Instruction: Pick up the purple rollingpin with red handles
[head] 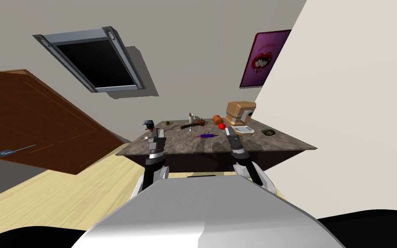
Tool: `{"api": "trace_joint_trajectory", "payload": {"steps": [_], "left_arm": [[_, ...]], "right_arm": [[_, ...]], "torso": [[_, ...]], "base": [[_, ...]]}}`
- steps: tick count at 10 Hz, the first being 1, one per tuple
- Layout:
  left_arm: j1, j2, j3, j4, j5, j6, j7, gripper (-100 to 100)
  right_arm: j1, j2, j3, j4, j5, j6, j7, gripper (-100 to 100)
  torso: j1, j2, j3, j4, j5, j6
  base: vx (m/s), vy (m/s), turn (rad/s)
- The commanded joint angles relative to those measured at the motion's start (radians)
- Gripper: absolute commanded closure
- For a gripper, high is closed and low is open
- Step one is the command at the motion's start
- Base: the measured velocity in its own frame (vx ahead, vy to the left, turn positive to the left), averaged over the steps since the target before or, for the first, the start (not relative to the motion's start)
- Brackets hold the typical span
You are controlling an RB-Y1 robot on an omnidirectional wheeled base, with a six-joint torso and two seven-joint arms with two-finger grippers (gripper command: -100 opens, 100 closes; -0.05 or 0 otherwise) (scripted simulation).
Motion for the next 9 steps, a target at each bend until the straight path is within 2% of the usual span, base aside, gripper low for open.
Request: {"api": "trace_joint_trajectory", "payload": {"steps": [1,4,5,6,7,8,9], "left_arm": [[0.000,0.000,0.000,0.000,0.000,0.000,0.000,0],[0.000,0.000,0.000,0.000,0.000,0.000,0.000,0],[0.000,0.000,0.000,0.000,0.000,0.000,0.000,0],[0.000,0.000,0.000,0.000,0.000,0.000,0.000,0],[0.000,0.000,0.000,0.000,0.000,0.000,0.000,0],[0.000,0.000,0.000,0.000,0.000,0.000,0.000,0],[0.000,0.000,0.000,0.000,0.000,0.000,0.000,0]], "right_arm": [[-0.020,-0.050,0.004,0.029,0.017,-0.002,0.004,-100],[-0.053,-0.135,0.013,0.085,0.051,-0.007,0.016,-100],[-0.053,-0.145,0.013,0.085,0.051,-0.007,0.016,-100],[-0.070,-0.184,0.018,0.116,0.070,-0.008,0.022,-100],[-0.070,-0.193,0.018,0.116,0.070,-0.008,0.022,-100],[-0.085,-0.232,0.023,0.149,0.090,-0.010,0.029,-100],[-0.085,-0.243,0.023,0.149,0.090,-0.010,0.029,-100]], "torso": [[0.000,0.000,0.000,0.000,0.000,0.000],[-0.001,0.001,0.000,0.000,0.000,0.000],[-0.001,0.001,0.000,0.000,0.000,0.000],[-0.002,0.000,0.000,0.000,-0.001,0.000],[-0.002,0.000,0.000,0.000,-0.001,0.000],[-0.002,0.000,0.000,0.000,-0.001,0.000],[-0.001,0.000,0.000,0.000,0.000,0.000]], "base": [[-0.003,0.064,0.113],[-0.013,0.092,0.105],[0.000,0.064,0.063],[0.010,0.071,0.152],[0.008,0.064,0.058],[0.008,0.089,0.097],[0.003,0.078,0.081]]}}
